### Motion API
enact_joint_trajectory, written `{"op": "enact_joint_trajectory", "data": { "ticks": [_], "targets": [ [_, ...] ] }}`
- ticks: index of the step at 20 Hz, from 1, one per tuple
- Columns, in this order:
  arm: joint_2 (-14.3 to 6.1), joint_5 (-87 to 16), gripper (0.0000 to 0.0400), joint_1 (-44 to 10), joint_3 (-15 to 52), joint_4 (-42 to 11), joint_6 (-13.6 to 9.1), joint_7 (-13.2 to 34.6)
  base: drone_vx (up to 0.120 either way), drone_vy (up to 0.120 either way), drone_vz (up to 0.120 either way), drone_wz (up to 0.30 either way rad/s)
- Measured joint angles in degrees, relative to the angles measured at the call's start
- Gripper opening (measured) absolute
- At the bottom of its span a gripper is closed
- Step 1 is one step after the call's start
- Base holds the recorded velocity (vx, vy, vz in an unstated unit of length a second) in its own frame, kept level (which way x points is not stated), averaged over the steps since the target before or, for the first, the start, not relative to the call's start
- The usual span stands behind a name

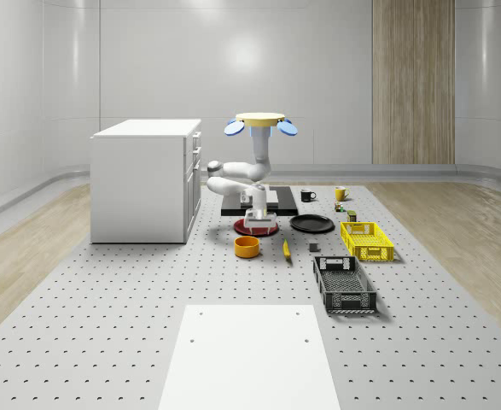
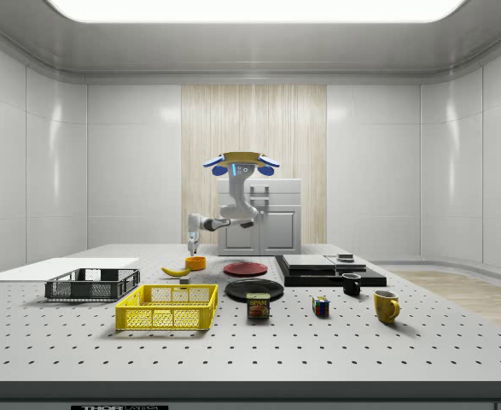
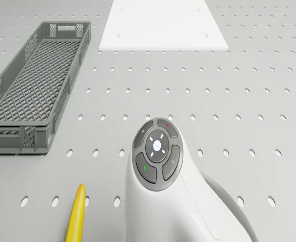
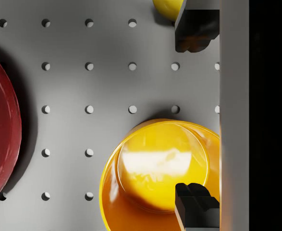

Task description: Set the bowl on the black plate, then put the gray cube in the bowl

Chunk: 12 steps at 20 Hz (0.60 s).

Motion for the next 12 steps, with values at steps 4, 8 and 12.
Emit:
{"op": "enact_joint_trajectory", "data": {
  "ticks": [4, 8, 12],
  "targets": [
    [-0.1, -1.7, 0.04, 0.2, -1.9, 0.7, 0.9, -0.6, 0.0, 0.0, 0.0, 0.0],
    [-0.1, -4.3, 0.04, -0.2, -4.6, 1.8, 2.1, -0.9, 0.0, 0.0, 0.0, 0.0],
    [0.1, -6.1, 0.04, -0.5, -6.5, 2.7, 2.9, -1.1, 0.0, 0.0, 0.0, 0.0]
  ]
}}
